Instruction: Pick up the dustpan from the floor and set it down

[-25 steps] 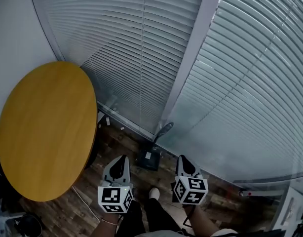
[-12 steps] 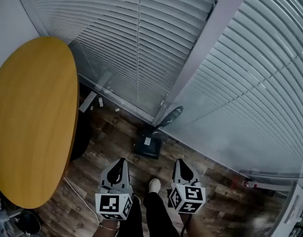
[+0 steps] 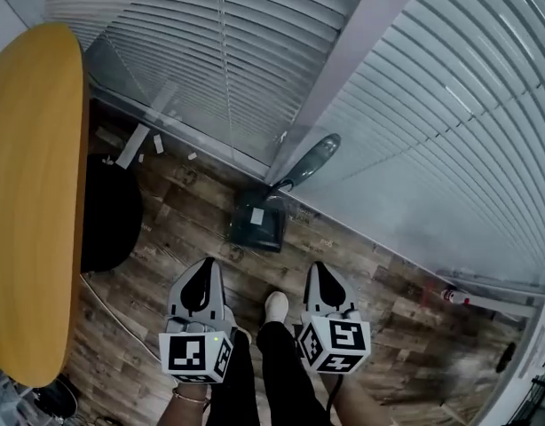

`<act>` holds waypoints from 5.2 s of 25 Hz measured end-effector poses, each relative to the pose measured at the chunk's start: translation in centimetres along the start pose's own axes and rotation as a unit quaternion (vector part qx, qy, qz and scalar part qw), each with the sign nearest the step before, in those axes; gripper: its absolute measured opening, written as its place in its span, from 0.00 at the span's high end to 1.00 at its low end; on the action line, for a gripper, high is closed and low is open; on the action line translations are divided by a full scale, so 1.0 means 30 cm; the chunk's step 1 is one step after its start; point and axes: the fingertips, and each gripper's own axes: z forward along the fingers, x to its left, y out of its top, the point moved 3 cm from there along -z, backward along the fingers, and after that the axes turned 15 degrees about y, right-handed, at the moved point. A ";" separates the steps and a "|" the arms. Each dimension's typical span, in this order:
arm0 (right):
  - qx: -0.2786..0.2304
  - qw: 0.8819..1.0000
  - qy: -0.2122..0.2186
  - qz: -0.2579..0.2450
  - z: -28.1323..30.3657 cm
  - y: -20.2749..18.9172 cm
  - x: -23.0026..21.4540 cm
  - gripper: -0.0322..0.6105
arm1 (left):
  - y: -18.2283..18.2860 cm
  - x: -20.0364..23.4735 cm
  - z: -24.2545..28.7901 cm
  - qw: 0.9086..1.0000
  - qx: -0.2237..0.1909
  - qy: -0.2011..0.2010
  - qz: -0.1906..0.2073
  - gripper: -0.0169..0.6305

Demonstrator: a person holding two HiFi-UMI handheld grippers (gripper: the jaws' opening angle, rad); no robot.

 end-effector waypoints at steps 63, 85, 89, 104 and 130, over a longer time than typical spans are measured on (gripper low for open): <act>-0.054 0.998 0.023 -0.024 0.494 0.257 0.001 0.71 | -0.097 0.088 0.147 0.998 0.056 0.006 -0.019 0.95; -0.051 0.996 0.003 -0.078 0.413 0.243 0.027 0.79 | -0.106 0.081 0.107 0.998 0.059 0.011 -0.021 0.95; -0.055 0.995 -0.002 -0.080 0.364 0.229 0.033 0.79 | -0.089 0.072 0.087 0.999 0.051 0.006 -0.016 0.95; -0.095 0.992 -0.019 -0.081 0.082 0.326 0.085 0.79 | 0.052 0.018 -0.044 1.000 0.018 -0.016 0.008 0.95; -0.181 0.975 -0.087 -0.092 -0.643 0.475 0.187 0.79 | 0.424 -0.190 -0.403 0.987 -0.061 -0.141 0.050 0.95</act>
